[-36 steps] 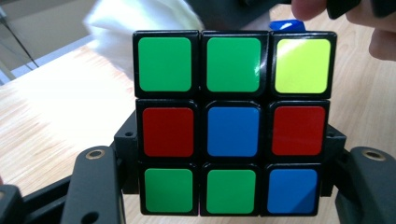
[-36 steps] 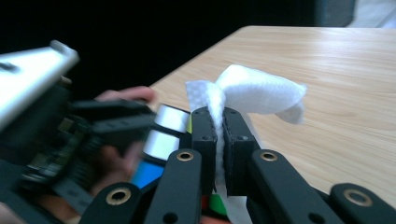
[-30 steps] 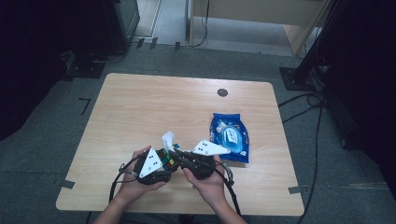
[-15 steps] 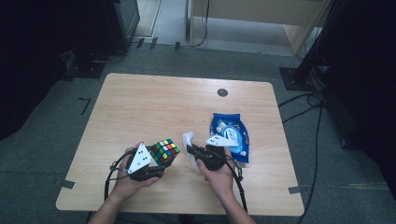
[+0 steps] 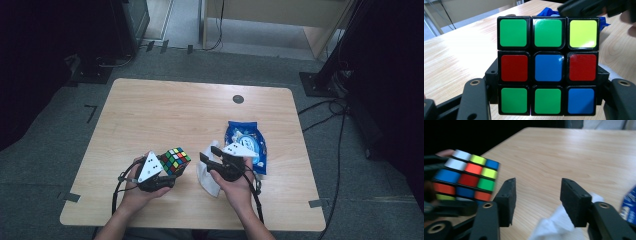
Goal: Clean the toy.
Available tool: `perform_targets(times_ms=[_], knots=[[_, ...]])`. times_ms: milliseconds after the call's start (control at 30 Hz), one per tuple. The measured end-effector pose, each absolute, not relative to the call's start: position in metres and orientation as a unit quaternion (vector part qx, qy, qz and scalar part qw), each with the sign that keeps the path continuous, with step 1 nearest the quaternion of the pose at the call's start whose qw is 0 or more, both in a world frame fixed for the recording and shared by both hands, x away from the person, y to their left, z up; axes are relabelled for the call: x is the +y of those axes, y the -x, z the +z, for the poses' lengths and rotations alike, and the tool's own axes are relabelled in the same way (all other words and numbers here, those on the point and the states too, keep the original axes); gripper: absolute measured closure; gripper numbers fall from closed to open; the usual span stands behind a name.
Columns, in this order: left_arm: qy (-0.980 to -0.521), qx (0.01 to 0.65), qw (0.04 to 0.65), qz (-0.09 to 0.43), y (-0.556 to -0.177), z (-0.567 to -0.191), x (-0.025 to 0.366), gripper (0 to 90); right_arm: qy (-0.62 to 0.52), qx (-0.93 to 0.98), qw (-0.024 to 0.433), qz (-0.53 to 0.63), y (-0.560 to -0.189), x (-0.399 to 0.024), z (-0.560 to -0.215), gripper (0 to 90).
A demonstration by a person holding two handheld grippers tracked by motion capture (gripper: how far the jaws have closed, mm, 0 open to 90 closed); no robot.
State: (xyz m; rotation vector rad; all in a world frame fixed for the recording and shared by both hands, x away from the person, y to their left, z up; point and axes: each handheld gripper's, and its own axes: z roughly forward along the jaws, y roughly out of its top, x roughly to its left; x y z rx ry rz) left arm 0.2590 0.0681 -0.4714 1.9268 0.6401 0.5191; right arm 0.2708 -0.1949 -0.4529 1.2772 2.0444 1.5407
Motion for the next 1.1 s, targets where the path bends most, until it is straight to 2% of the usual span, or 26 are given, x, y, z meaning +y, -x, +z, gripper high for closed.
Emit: perform_targets(times_ms=[67,133,233,367,467,567,800,900,1100], knots=[[-0.796,0.266,0.5,0.214,-0.259,-0.472,0.068,33.8,-0.436,0.698,0.121,0.555,-0.266,-0.191,-0.446,42.4],[-0.797,0.266,0.498,0.215,-0.259,-0.472,0.066,33.8,-0.43,0.686,0.079,0.582,-0.262,-0.185,-0.441,36.7],[-0.797,0.263,0.499,0.217,-0.257,-0.473,0.061,33.8,-0.432,0.676,0.042,0.596,-0.257,-0.173,-0.439,27.8],[-0.797,0.255,0.5,0.224,-0.252,-0.472,0.055,33.8,-0.461,0.671,0.006,0.58,-0.257,-0.161,-0.445,22.5],[-0.795,0.249,0.503,0.229,-0.249,-0.471,0.051,33.8,-0.484,0.662,-0.018,0.572,-0.26,-0.158,-0.454,22.6],[-0.797,0.245,0.502,0.23,-0.248,-0.472,0.048,33.8,-0.484,0.658,-0.047,0.575,-0.26,-0.157,-0.458,34.4],[-0.805,0.242,0.499,0.21,-0.25,-0.477,0.045,33.1,-0.497,0.667,-0.053,0.552,-0.26,-0.159,-0.456,34.7],[-0.819,0.226,0.489,0.199,-0.252,-0.48,0.046,27.6,-0.502,0.672,-0.031,0.544,-0.262,-0.165,-0.454,34.8],[-0.825,0.218,0.472,0.221,-0.256,-0.484,0.055,27.4,-0.498,0.674,-0.017,0.545,-0.267,-0.186,-0.437,34.8]])
